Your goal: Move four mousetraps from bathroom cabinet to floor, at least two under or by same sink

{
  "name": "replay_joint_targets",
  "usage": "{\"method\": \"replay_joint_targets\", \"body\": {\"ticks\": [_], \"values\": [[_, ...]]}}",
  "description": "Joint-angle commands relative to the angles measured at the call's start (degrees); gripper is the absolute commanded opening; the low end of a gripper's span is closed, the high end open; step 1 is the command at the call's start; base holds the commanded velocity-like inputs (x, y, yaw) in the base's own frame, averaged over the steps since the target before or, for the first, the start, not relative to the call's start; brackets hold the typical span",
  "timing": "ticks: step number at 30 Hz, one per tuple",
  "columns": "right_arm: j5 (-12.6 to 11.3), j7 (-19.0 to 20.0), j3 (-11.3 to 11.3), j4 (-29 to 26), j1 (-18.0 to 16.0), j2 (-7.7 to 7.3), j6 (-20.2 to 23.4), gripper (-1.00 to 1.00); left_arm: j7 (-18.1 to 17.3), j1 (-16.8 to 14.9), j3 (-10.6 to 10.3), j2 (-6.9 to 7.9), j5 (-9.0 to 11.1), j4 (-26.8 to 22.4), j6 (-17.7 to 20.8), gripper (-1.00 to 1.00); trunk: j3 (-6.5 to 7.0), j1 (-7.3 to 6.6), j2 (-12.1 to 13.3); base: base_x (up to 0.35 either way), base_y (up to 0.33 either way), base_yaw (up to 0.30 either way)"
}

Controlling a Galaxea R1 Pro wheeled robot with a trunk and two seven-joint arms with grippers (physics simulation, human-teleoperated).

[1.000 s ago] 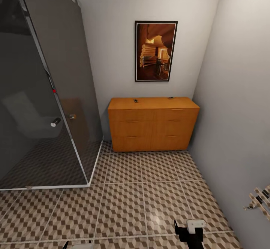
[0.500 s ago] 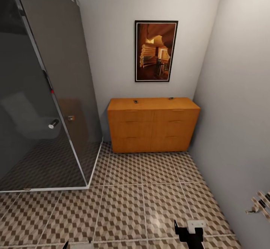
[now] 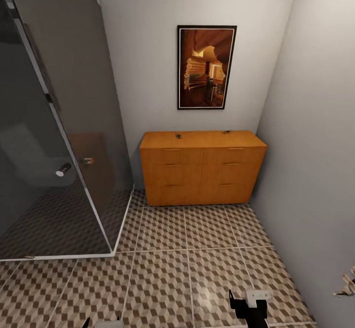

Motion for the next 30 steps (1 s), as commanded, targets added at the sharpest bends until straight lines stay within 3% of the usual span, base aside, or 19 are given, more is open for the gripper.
{"method": "replay_joint_targets", "body": {"ticks": [1, 30], "values": [[-0.2, -0.3, 0.5, 0.0, 0.0, -0.01, -0.1, 1.0, 0.0, -0.1, -0.5, -0.05, 0.6, 0.2, -0.3, 1.0, -0.1, 0.04, -0.1, 0.185, 0.0, 0.0], [-0.2, -0.4, 0.5, 0.0, 0.0, -0.01, -0.1, 1.0, 0.0, -0.1, -0.5, -0.05, 0.6, 0.2, -0.3, 1.0, -0.1, 0.04, -0.1, 0.174, 0.0, 0.0]]}}
